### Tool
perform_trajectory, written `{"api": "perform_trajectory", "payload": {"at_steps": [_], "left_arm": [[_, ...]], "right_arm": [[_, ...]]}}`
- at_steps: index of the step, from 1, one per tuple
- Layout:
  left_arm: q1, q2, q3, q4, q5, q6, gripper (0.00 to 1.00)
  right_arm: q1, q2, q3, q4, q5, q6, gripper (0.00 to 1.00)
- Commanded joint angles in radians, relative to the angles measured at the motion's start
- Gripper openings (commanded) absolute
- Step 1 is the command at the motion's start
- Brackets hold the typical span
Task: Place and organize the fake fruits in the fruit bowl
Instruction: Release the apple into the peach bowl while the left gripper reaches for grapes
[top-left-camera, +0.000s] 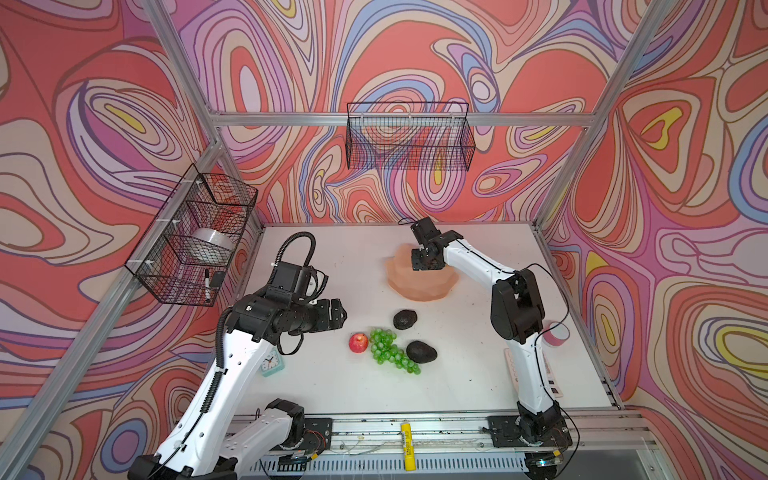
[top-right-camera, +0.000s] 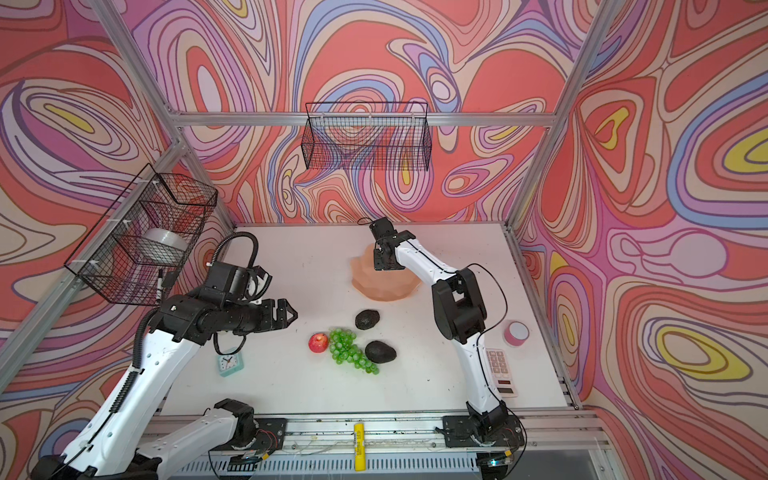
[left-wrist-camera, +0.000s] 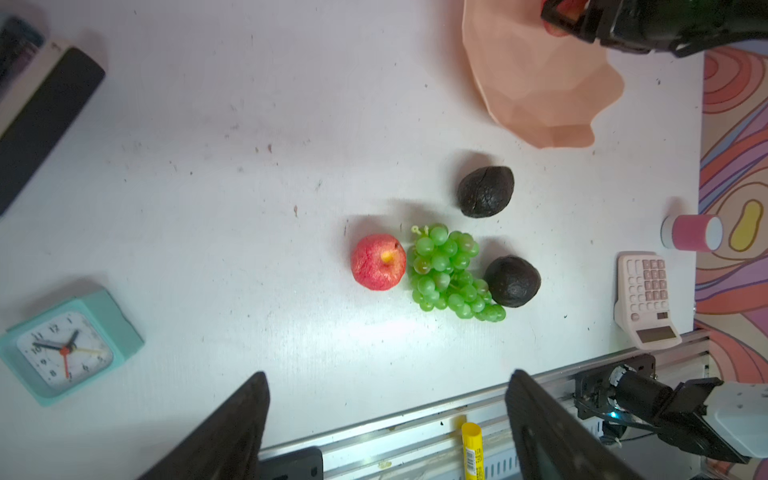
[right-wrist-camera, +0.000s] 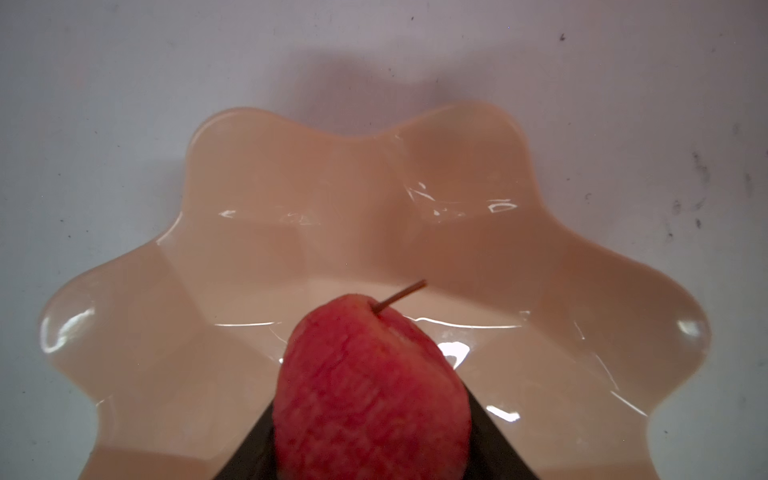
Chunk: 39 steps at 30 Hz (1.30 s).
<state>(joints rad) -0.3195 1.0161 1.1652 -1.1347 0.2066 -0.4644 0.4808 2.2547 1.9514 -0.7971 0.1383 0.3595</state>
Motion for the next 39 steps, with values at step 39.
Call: {"api": "perform_trajectory", "payload": {"at_steps": [39], "left_arm": [[-0.222, 0.282, -0.274, 0.291, -0.092, -0.233, 0.91]], "right_arm": [[-0.038, -0.638, -0.339, 0.13, -0.026, 0.018, 0.92]]}}
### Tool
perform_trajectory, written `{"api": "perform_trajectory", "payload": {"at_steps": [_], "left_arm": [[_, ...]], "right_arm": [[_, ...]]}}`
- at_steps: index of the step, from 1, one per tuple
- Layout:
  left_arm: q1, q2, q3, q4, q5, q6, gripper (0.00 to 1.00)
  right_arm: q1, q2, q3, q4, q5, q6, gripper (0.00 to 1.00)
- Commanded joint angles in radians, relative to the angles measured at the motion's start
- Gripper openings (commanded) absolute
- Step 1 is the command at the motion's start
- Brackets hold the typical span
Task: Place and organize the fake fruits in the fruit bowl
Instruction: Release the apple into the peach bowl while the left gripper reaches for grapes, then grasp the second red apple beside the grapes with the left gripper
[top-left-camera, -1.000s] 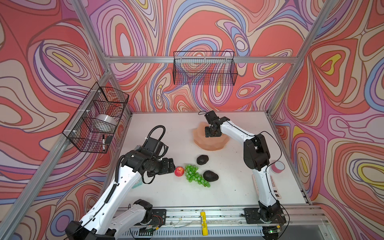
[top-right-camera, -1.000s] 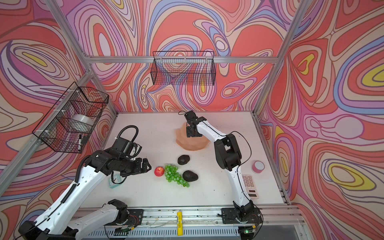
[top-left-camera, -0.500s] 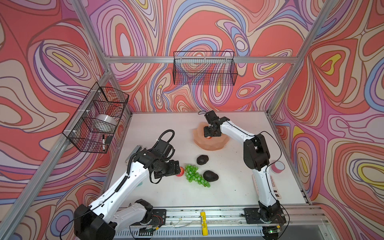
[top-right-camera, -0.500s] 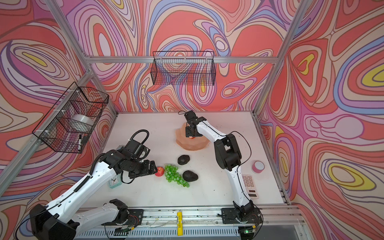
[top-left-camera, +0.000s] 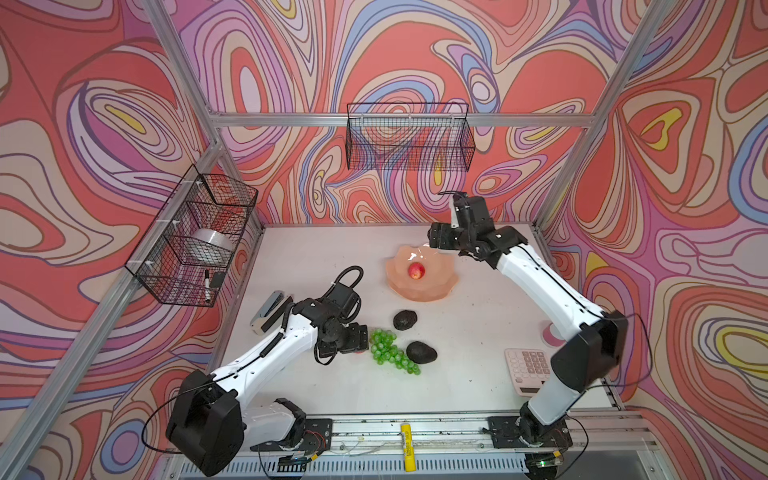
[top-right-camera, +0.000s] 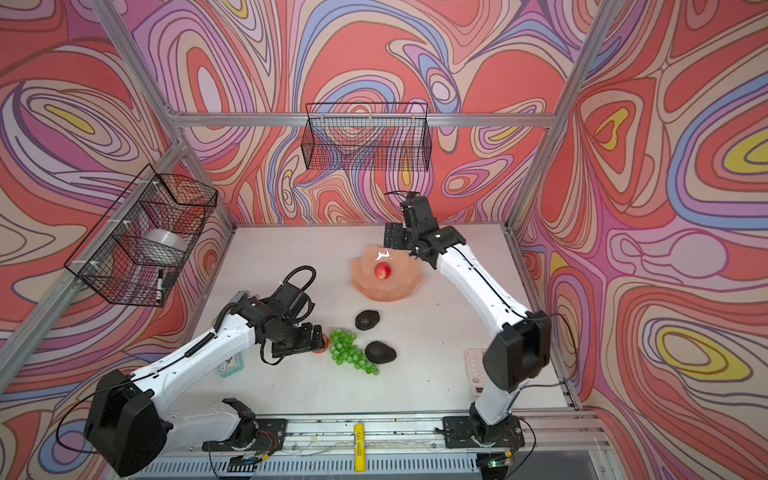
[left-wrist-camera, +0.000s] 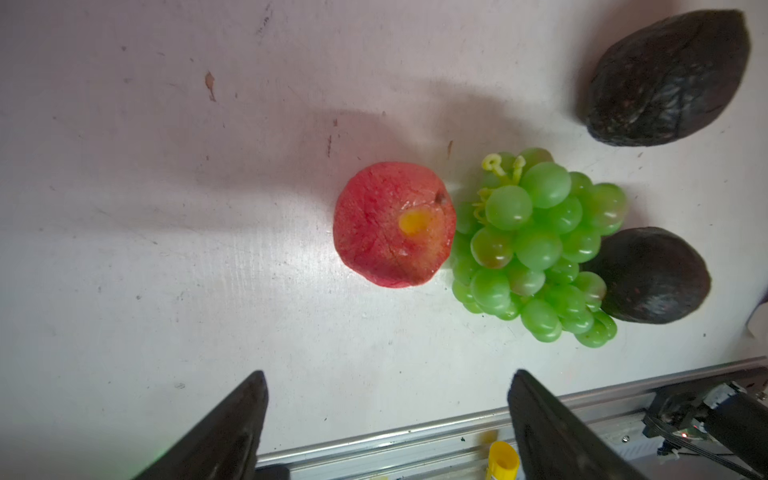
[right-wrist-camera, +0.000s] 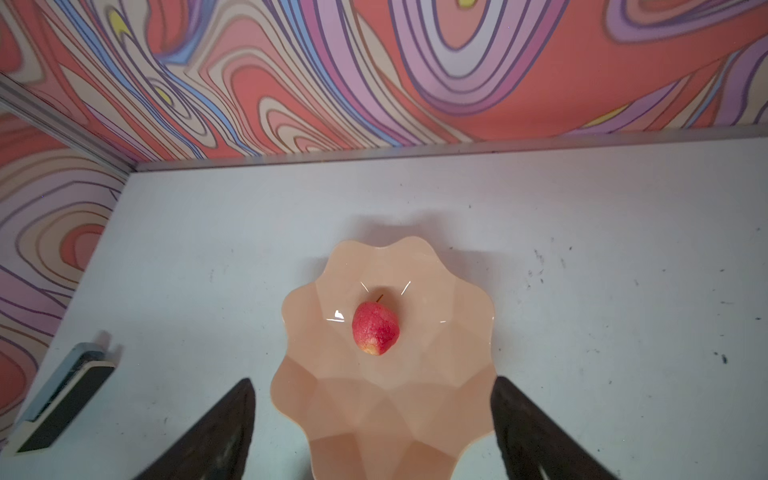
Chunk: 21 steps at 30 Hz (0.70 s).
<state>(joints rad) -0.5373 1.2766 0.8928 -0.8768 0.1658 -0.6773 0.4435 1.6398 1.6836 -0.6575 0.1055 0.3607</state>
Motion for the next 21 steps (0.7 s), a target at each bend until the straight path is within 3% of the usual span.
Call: {"api": "perform_trajectory", "payload": {"at_steps": [1, 6, 21], "left_arm": [[-0.004, 0.035, 0.001, 0.041, -0.058, -0.026, 0.9], [-0.004, 0.099, 0.001, 0.093, -0.047, -0.06, 0.8], [-0.004, 0.222, -0.006, 0.142, -0.128, -0.08, 0.73]], "right_arm": [[0.0, -0.051, -0.092, -0.01, 0.007, 0.025, 0.92], [-0.001, -0.143, -0.142, -0.021, 0.037, 0.037, 0.92], [-0.002, -0.218, -0.168, -0.042, 0.066, 0.035, 0.93]]}}
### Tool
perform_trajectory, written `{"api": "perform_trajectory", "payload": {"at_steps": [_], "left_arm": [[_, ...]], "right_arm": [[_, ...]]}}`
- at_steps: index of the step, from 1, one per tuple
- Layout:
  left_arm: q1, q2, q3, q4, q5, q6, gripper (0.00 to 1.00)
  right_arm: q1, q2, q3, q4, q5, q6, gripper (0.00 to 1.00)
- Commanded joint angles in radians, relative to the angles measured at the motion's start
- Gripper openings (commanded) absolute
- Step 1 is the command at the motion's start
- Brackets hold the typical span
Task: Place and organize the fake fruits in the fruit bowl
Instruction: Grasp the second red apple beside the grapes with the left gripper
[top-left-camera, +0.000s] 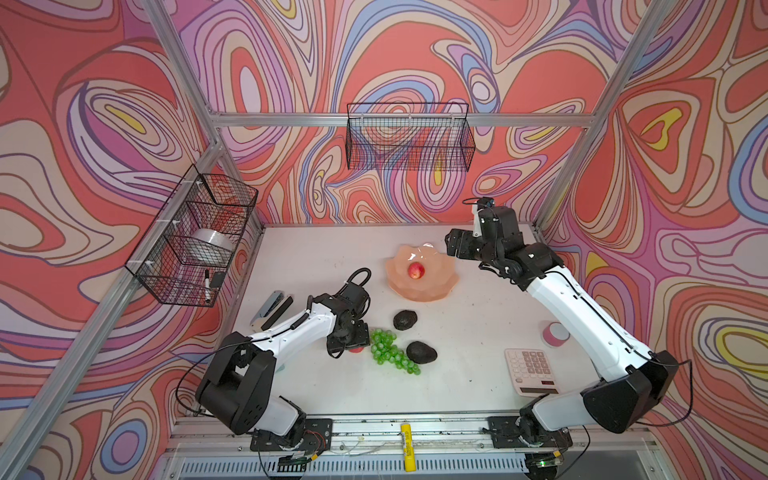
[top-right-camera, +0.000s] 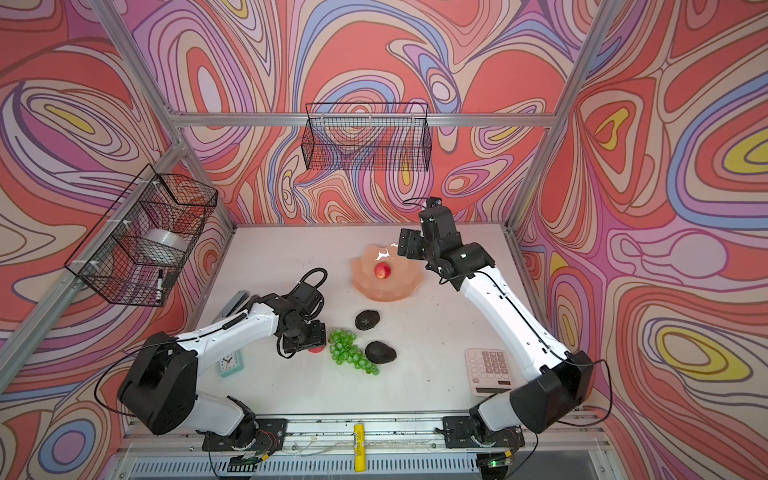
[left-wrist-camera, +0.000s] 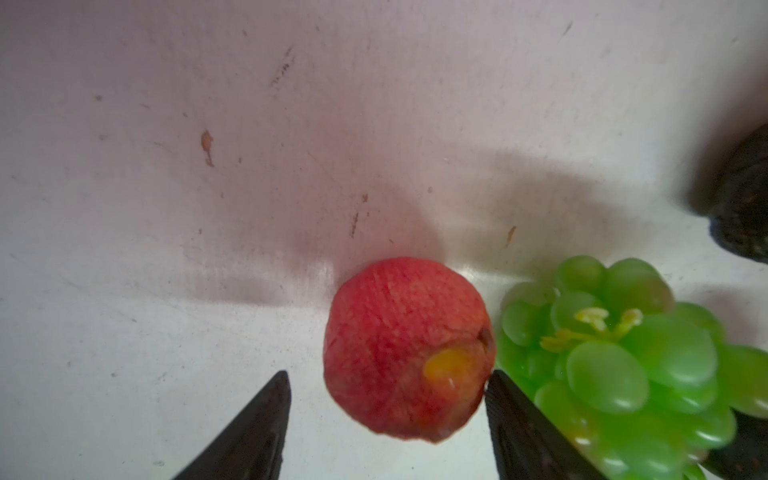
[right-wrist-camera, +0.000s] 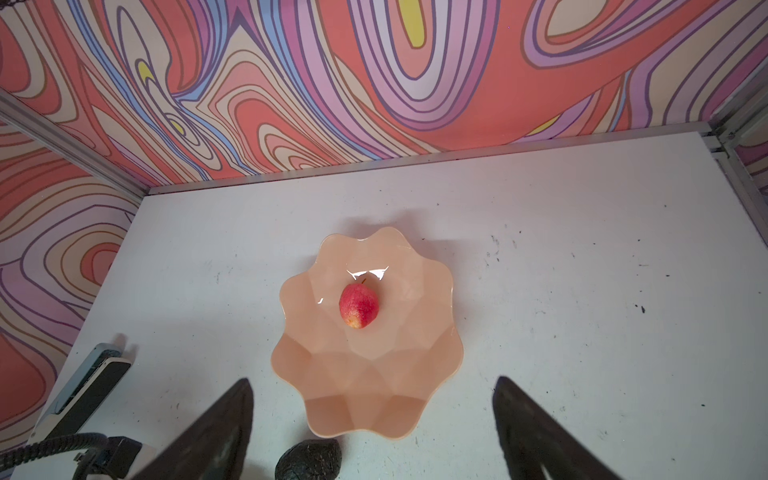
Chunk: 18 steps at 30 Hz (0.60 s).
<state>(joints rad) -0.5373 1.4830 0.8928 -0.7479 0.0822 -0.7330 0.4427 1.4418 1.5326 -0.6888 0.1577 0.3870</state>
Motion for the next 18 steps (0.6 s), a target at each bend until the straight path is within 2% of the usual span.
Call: {"api": "perform_trajectory", "payload": {"at_steps": [1, 6, 10, 13, 18], "left_arm": [[-0.004, 0.022, -0.007, 0.022, -0.043, -0.026, 0.73], [-0.004, 0.066, -0.007, 0.058, -0.025, -0.037, 0.7], [-0.004, 0.075, -0.003, 0.047, -0.029, -0.034, 0.56], [-0.003, 0.044, 0.004, 0.012, -0.06, -0.025, 0.43], [-0.002, -0.06, 0.154, -0.125, -0.095, 0.055, 0.37]], "right_arm": [[-0.001, -0.023, -0.02, -0.012, 0.014, 0.007, 0.93], [-0.001, -0.028, -0.029, -0.015, 0.016, 0.01, 0.93], [-0.002, -0.031, -0.035, -0.015, 0.02, 0.01, 0.93], [-0.002, -0.031, -0.04, -0.014, 0.019, 0.01, 0.93], [-0.001, -0.028, -0.035, -0.012, 0.013, 0.01, 0.93]]}}
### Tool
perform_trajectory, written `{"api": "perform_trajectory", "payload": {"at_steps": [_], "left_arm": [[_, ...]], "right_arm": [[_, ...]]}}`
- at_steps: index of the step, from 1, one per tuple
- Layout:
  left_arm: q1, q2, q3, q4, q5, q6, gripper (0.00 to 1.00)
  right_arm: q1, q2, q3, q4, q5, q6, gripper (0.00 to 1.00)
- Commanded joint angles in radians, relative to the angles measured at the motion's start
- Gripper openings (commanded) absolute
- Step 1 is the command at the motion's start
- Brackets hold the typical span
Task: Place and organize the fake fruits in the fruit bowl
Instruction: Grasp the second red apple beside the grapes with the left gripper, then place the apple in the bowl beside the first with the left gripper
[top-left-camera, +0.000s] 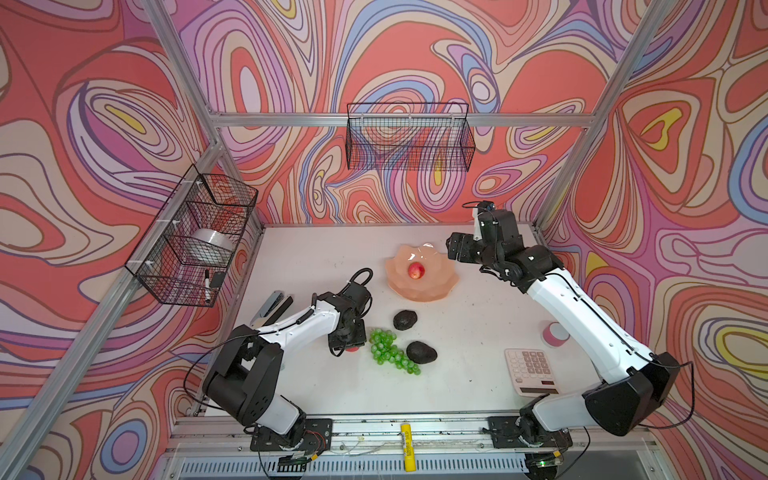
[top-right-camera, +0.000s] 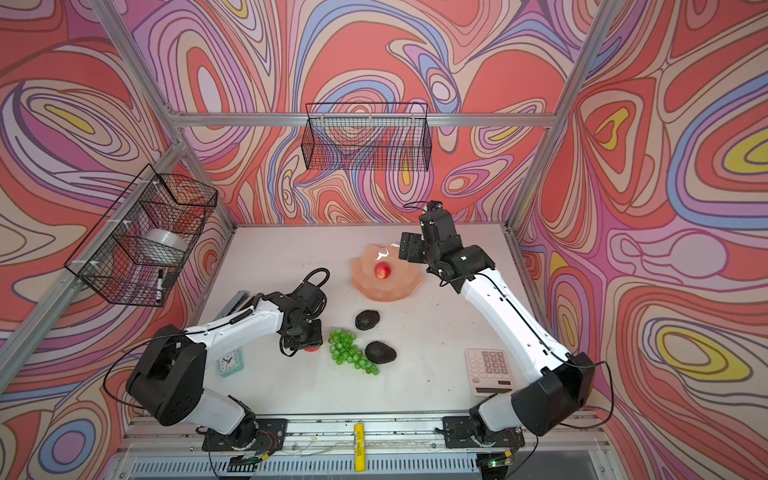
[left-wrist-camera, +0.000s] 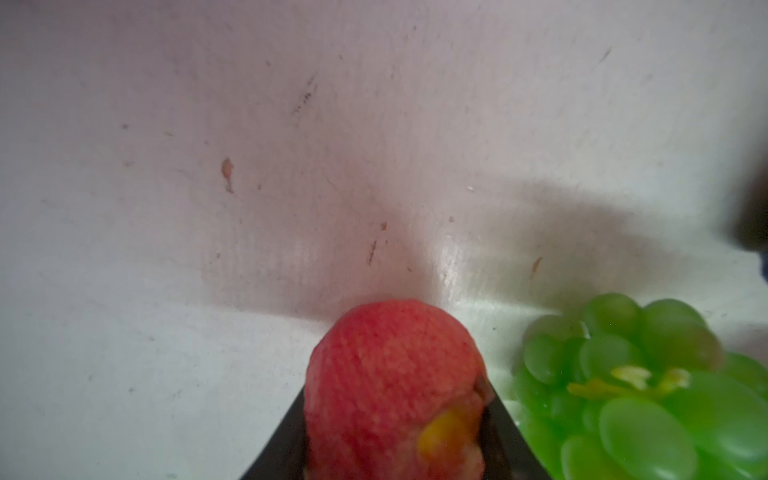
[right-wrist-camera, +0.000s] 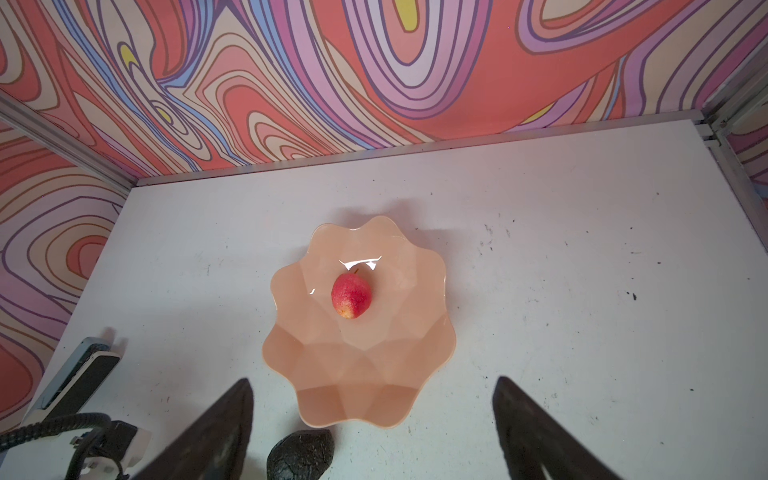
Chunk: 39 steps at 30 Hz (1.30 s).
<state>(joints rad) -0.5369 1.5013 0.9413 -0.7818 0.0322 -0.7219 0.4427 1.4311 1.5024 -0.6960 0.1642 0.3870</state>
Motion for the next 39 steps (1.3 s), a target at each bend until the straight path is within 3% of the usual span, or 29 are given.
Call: {"api": "perform_trajectory", "payload": {"at_steps": [1, 4, 9, 17, 21, 39], "left_arm": [[-0.002, -0.09, 0.147, -0.104, -0.044, 0.062, 0.36], [-0.002, -0.058, 0.309, -0.124, 0.001, 0.101, 0.34], [-0.002, 0.119, 0.577, -0.096, 0.11, 0.138, 0.34], [-0.004, 0.518, 0.971, -0.08, 0.165, 0.145, 0.34], [-0.006, 0.612, 1.029, -0.084, 0.135, 0.132, 0.34], [-0.064, 0.779, 1.062, -0.008, 0.131, 0.031, 0.43]], "right_arm": [[-0.001, -0.018, -0.009, -0.005, 0.008, 0.009, 0.93], [-0.002, -0.025, -0.029, -0.005, 0.016, 0.002, 0.93], [-0.001, -0.065, -0.072, -0.026, 0.035, 0.008, 0.92], [-0.001, -0.166, -0.17, -0.115, 0.074, 0.023, 0.89], [-0.001, -0.209, -0.217, -0.136, 0.08, 0.039, 0.89], [-0.001, -0.237, -0.311, -0.12, 0.034, 0.059, 0.89]]}}
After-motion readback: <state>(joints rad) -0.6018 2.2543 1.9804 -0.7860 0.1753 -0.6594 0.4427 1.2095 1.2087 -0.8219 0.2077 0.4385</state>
